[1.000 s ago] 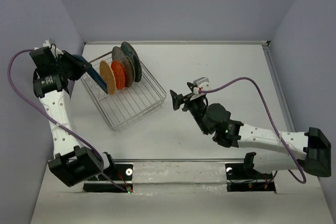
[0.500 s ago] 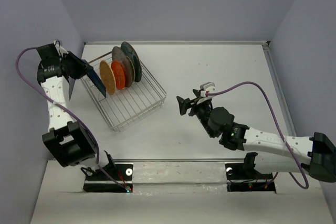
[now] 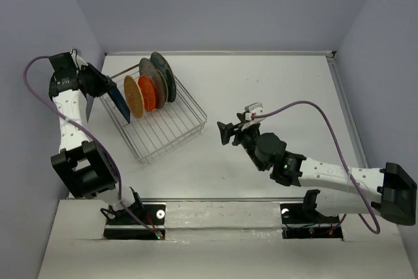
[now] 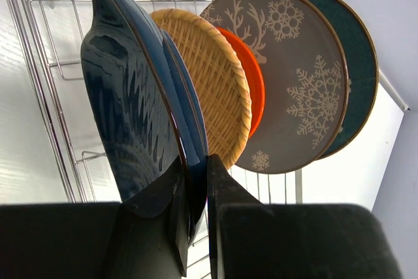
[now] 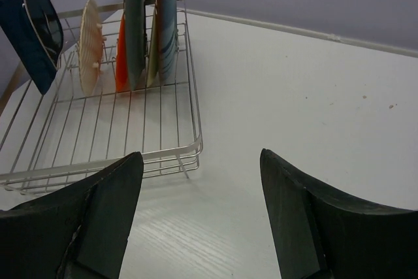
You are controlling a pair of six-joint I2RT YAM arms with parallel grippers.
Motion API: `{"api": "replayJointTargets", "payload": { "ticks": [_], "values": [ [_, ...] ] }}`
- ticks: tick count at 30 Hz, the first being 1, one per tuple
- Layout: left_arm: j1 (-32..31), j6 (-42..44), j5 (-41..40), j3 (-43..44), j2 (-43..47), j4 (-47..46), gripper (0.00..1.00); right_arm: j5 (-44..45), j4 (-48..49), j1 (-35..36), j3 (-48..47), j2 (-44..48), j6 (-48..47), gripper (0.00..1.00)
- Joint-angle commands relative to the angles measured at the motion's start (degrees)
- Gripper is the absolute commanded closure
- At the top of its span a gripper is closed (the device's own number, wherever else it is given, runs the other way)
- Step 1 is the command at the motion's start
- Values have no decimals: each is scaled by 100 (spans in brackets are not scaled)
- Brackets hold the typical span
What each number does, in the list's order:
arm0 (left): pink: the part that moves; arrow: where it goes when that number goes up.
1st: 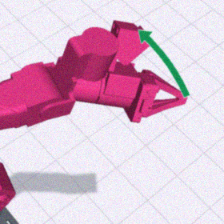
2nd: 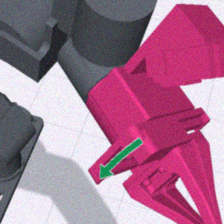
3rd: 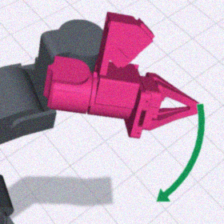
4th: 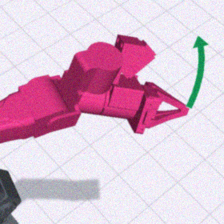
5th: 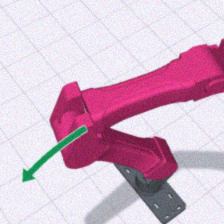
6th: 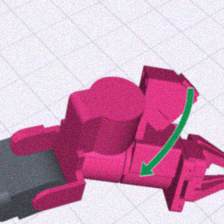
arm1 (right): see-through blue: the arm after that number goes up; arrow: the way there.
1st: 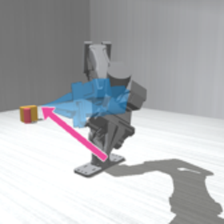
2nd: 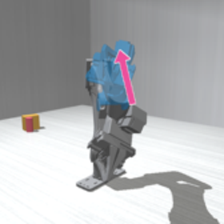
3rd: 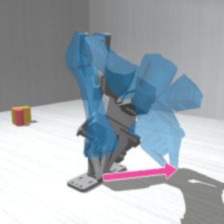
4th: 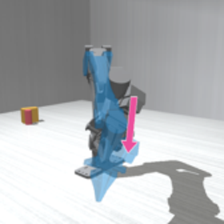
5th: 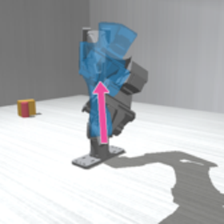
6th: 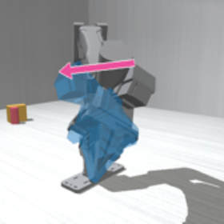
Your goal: Load the plates into the dish rack
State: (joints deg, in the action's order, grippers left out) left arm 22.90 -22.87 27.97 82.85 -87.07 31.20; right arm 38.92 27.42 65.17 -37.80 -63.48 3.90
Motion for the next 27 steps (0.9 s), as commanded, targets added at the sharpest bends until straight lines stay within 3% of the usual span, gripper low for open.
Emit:
{"api": "replayJointTargets", "payload": {
  "ticks": [1,8,20,27],
  "values": [
    [-154,11,561,495,93,-685,95,-16,167,-30,-69,-24,85,23],
    [-207,20,448,531,436,-730,95,-59,167,-30,-113,-129,120,23],
    [-207,63,-185,-40,191,-1011,95,20,176,-83,-43,-129,84,23],
    [-207,116,-133,-382,-109,-1273,94,-60,176,-83,-43,-165,120,23]
  ]
}}
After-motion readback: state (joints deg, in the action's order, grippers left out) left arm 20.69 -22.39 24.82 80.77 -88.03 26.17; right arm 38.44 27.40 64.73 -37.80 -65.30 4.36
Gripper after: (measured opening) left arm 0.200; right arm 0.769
